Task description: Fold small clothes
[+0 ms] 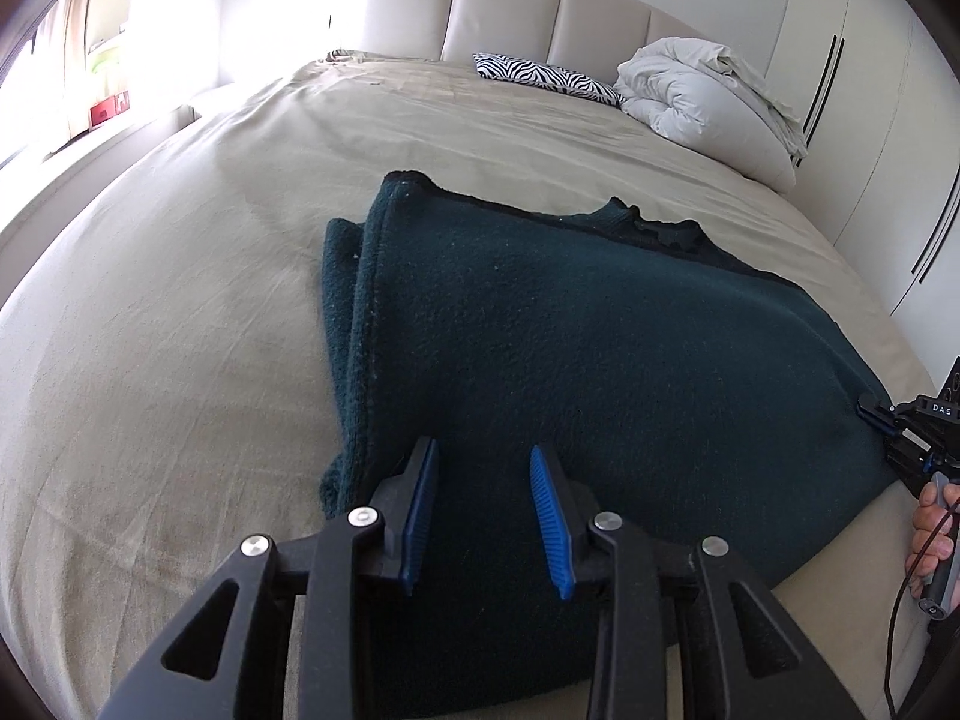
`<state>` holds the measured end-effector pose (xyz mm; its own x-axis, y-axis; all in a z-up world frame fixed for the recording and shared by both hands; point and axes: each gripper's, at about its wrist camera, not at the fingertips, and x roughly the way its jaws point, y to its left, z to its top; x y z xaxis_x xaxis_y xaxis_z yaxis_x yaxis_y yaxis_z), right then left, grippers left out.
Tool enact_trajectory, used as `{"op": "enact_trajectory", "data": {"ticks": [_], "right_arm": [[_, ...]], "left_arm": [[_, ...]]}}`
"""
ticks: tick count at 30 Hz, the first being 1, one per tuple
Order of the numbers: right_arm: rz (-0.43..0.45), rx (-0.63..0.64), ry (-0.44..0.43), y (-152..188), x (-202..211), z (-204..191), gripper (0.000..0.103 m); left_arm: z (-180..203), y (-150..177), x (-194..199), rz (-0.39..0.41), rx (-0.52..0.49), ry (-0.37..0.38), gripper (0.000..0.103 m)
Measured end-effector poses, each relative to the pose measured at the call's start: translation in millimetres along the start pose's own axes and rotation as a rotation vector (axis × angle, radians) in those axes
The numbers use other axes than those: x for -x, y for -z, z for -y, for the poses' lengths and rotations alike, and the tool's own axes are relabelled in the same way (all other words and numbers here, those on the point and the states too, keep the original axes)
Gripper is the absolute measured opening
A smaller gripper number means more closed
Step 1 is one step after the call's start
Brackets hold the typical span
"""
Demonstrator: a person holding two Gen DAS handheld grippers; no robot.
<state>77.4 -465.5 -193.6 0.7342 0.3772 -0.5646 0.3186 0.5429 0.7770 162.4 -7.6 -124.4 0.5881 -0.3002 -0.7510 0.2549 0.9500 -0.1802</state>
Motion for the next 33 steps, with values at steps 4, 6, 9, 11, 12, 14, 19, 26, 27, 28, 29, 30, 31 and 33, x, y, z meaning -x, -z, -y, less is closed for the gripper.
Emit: {"op": "enact_trajectory", "data": {"ticks": [4,6,9,11,12,14,19,26,27,28,29,30,31,33], "right_arm": [[0.1,-0.049,0.085,-27,24,22,0.0],[0.129,-0.045,0.133,-33,33,22,0.0],[0.178,-0.05,0.18,-32,43,13,0.007],[0.189,-0.036,0.182,-26,46,-1,0.009],[0.176,-0.014,0.152,-24,45,-10,0.009],[0.126,0.046,0.097,-16,37,-36,0.009],[-0.023,0.177,-0.009,-6,-24,-95,0.01],[-0.146,0.206,-0.032,-9,-109,-127,0.029],[-0.156,0.202,-0.037,-12,-120,-127,0.03],[-0.162,0.195,-0.032,-17,-130,-126,0.03],[-0.168,0.181,-0.02,-22,-140,-121,0.03],[-0.17,0.15,-0.028,-29,-148,-113,0.03],[-0.167,0.107,-0.061,-36,-152,-103,0.026],[-0.135,0.054,-0.088,-54,-152,-86,0.026]], "left_arm": [[-2,3,2,0.005,0.016,0.006,0.036],[-2,7,5,0.011,0.02,0.002,0.036],[-2,10,7,0.017,0.03,-0.003,0.036],[-1,10,10,0.012,0.03,-0.017,0.035],[2,9,11,0.008,0.025,-0.03,0.035],[8,3,15,0.006,0.023,-0.045,0.035],[26,-32,8,0.04,-0.017,-0.054,0.047],[28,-74,-51,-0.036,-0.066,-0.146,0.051],[25,-73,-61,-0.053,-0.063,-0.143,0.055],[22,-71,-66,-0.042,-0.06,-0.136,0.059],[21,-69,-68,-0.031,-0.063,-0.134,0.06],[21,-67,-68,-0.021,-0.066,-0.133,0.06],[21,-66,-68,-0.012,-0.066,-0.128,0.06],[15,-64,-68,-0.004,-0.05,-0.103,0.06]]}}
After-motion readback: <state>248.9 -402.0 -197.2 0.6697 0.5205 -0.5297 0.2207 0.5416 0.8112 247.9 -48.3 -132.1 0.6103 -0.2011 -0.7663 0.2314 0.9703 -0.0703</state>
